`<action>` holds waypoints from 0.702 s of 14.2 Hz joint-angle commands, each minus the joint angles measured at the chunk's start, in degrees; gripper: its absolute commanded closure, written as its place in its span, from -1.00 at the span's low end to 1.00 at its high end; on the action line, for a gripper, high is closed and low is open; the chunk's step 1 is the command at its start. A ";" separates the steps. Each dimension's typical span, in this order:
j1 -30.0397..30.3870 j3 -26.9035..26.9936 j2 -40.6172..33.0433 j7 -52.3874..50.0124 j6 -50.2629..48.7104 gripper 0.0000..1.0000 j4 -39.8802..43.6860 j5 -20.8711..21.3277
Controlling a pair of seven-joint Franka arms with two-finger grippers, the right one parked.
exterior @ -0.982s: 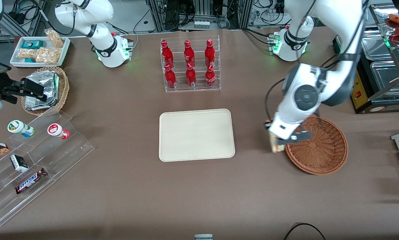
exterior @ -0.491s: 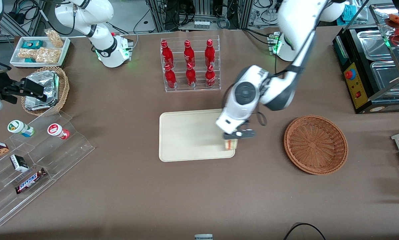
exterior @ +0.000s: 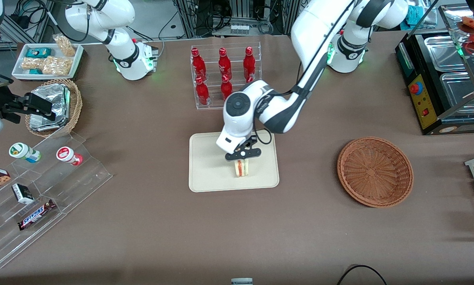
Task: Place sandwich from basket to tray
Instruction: 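Lift the sandwich and carry it over the cream tray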
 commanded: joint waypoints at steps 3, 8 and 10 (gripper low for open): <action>-1.61 0.63 2.58 -4.01 3.01 1.00 2.16 2.29; -1.69 -0.07 3.90 -3.93 6.18 -0.11 2.08 2.03; -1.61 -0.25 3.64 -3.40 6.18 -1.00 1.64 1.85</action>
